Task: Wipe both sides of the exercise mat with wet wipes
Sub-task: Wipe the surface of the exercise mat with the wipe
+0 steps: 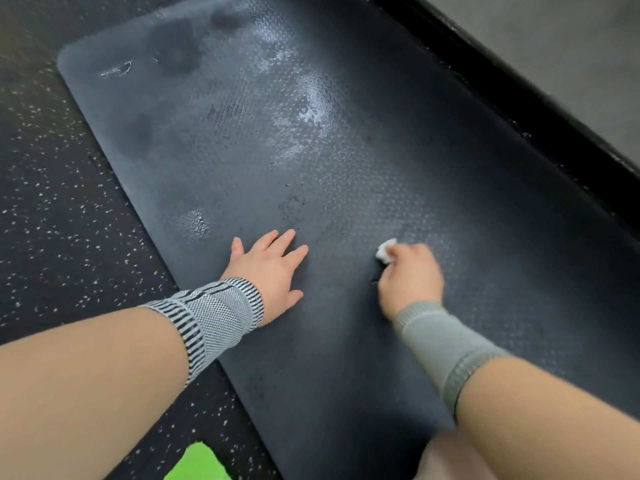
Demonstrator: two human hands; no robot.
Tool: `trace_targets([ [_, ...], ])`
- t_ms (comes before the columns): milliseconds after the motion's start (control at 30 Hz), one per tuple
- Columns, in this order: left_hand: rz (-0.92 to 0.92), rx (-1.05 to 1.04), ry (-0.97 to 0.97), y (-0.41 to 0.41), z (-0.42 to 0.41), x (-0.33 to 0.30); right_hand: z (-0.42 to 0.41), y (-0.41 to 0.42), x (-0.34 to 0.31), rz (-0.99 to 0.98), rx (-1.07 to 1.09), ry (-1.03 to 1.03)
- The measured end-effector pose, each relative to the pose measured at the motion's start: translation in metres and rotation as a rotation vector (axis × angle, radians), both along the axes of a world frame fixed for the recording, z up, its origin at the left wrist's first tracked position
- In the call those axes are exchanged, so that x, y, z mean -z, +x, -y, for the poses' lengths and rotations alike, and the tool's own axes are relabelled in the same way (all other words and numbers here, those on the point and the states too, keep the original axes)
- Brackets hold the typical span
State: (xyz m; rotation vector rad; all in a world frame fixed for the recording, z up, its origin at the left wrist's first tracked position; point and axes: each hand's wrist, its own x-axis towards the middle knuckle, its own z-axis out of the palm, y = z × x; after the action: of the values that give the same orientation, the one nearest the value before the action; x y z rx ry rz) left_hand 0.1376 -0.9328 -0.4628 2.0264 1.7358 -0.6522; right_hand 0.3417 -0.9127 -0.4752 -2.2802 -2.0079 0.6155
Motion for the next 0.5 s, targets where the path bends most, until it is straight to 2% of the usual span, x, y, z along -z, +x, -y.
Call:
trace_targets([
  [133,-0.004,0.001,0.011,0.002,-0.003,-0.004,0.024,-0.021,-0.002,-0.136,-0.354,-0.022],
  [167,-0.006,0.0,0.02,0.001,-0.003,-0.005,0.014,-0.017,-0.004,-0.135,-0.335,0.015],
  [233,-0.008,-0.011,0.025,-0.004,-0.002,-0.006,-0.013,-0.005,-0.005,-0.123,-0.085,0.096],
  [300,-0.02,-0.028,0.016,-0.011,0.002,-0.005,-0.021,-0.004,-0.004,-0.122,0.187,0.053],
  [333,-0.027,-0.037,0.012,-0.014,0.005,-0.004,-0.014,-0.013,-0.003,-0.101,0.183,0.015],
  [500,-0.015,-0.062,0.016,-0.021,0.01,-0.004,0.035,-0.054,0.002,-0.166,-0.379,-0.021],
])
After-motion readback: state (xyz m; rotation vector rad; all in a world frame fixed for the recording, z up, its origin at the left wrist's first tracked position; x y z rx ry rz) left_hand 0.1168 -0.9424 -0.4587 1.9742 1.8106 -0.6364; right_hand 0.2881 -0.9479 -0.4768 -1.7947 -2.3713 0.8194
